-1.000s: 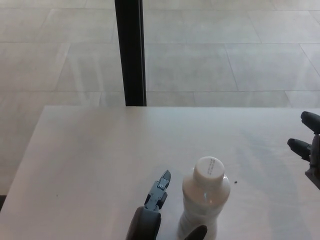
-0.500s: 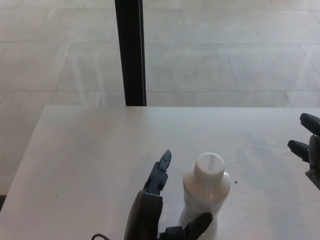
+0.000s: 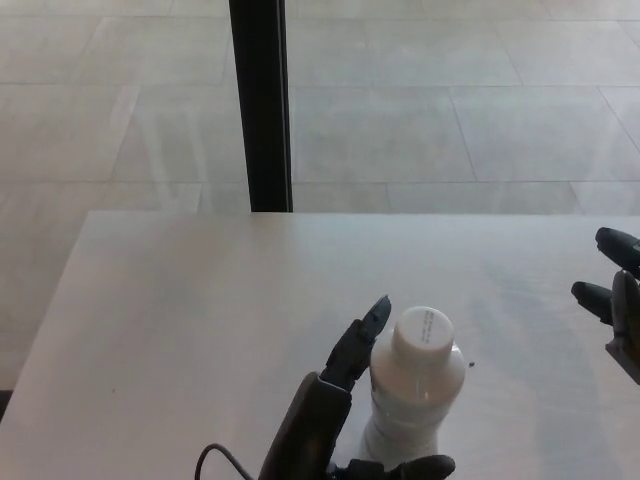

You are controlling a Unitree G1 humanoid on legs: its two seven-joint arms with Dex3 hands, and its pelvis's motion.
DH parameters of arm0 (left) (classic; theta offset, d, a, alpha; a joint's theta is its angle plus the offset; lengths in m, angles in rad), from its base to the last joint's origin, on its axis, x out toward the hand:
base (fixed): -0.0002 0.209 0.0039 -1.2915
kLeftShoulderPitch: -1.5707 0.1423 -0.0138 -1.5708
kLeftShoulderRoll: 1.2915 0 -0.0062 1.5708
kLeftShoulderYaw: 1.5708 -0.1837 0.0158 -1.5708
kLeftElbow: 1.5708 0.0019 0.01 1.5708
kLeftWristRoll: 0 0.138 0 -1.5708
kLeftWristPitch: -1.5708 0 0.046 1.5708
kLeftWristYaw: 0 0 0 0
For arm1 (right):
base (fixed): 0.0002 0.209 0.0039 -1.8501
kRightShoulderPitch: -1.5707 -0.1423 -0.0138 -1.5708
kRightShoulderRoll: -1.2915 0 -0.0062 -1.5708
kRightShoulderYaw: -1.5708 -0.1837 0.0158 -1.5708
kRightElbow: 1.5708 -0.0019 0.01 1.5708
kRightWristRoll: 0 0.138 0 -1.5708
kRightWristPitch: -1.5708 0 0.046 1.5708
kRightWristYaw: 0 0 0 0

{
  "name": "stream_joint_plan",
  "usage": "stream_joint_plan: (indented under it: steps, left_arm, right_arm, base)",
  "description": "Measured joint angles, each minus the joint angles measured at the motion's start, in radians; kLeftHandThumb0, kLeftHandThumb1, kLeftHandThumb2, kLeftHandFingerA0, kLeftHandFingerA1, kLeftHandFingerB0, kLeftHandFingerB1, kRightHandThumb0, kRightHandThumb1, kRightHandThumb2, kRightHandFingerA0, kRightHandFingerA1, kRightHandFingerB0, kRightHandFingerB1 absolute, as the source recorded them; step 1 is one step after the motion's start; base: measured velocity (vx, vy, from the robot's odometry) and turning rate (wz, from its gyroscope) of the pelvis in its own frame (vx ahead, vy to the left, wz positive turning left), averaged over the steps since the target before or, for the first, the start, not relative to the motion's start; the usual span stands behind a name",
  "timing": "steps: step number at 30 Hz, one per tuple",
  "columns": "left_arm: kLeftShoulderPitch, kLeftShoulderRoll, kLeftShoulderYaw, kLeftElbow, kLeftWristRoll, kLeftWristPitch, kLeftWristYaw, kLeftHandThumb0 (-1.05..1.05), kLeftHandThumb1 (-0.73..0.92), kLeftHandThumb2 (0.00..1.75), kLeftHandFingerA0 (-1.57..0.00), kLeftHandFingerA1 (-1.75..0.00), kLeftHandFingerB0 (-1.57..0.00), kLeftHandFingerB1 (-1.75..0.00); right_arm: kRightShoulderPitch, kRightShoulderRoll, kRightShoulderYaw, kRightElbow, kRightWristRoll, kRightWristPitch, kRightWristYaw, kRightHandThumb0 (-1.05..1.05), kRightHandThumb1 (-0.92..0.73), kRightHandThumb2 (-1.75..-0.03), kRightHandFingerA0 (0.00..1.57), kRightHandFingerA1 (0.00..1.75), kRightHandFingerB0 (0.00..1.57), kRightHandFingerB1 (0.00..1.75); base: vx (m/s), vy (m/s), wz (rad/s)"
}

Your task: The robot uses its left hand to to lift the bottle kept on the middle of the desk and tilts it towards its right hand. It then uses its right hand to rotate its cap to open it and places the bottle and cap back on the desk

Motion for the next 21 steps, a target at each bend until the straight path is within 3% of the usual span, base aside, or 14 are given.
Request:
stream_joint_plan:
  steps: [2, 3, 7, 14, 18, 21]
  left_arm:
    - [0.001, 0.005, -0.001, -0.006, -0.014, 0.002, -0.030, -0.85, 0.23, 0.78, 0.00, -0.63, 0.00, -0.19]
    - [0.001, 0.009, -0.002, -0.008, -0.022, 0.002, -0.046, -0.73, 0.29, 0.67, 0.00, -0.69, 0.00, -0.12]
    - [0.002, 0.019, -0.001, -0.004, -0.046, 0.002, -0.092, -0.72, 0.30, 0.69, 0.00, -0.67, 0.00, -0.06]
    - [0.000, -0.008, 0.008, 0.012, -0.057, 0.002, -0.115, -0.72, 0.34, 0.71, 0.00, -0.68, 0.00, -0.25]
    - [0.000, -0.018, 0.010, 0.021, -0.049, 0.002, -0.110, -0.60, 0.37, 0.70, 0.00, -0.69, 0.00, -0.28]
    - [-0.002, -0.034, 0.008, 0.046, -0.030, 0.002, -0.084, -0.65, 0.40, 0.74, 0.00, -0.63, 0.00, -0.22]
  right_arm:
    - [0.000, 0.005, 0.001, 0.000, -0.001, 0.000, -0.002, -0.73, -0.87, -0.67, 0.38, 0.53, 0.44, 0.34]
    - [0.000, 0.007, 0.001, 0.000, -0.002, 0.000, -0.003, -0.72, -0.87, -0.67, 0.38, 0.52, 0.44, 0.34]
    - [0.000, 0.010, 0.000, 0.000, -0.004, -0.001, -0.005, -0.71, -0.87, -0.66, 0.39, 0.56, 0.45, 0.34]
    - [0.000, 0.015, 0.001, 0.004, -0.005, -0.001, -0.006, -0.70, -0.87, -0.66, 0.40, 0.54, 0.44, 0.35]
    - [0.000, 0.017, 0.004, 0.004, -0.006, -0.001, -0.008, -0.70, -0.87, -0.66, 0.41, 0.55, 0.45, 0.35]
    - [0.000, 0.018, 0.003, 0.004, -0.006, -0.001, -0.008, -0.71, -0.86, -0.66, 0.42, 0.56, 0.47, 0.35]
  base:
    - [0.00, 0.000, 0.00]
    - [0.00, 0.000, 0.00]
    - [0.00, 0.000, 0.00]
    - [0.00, 0.000, 0.00]
    - [0.00, 0.000, 0.00]
    - [0.00, 0.000, 0.00]
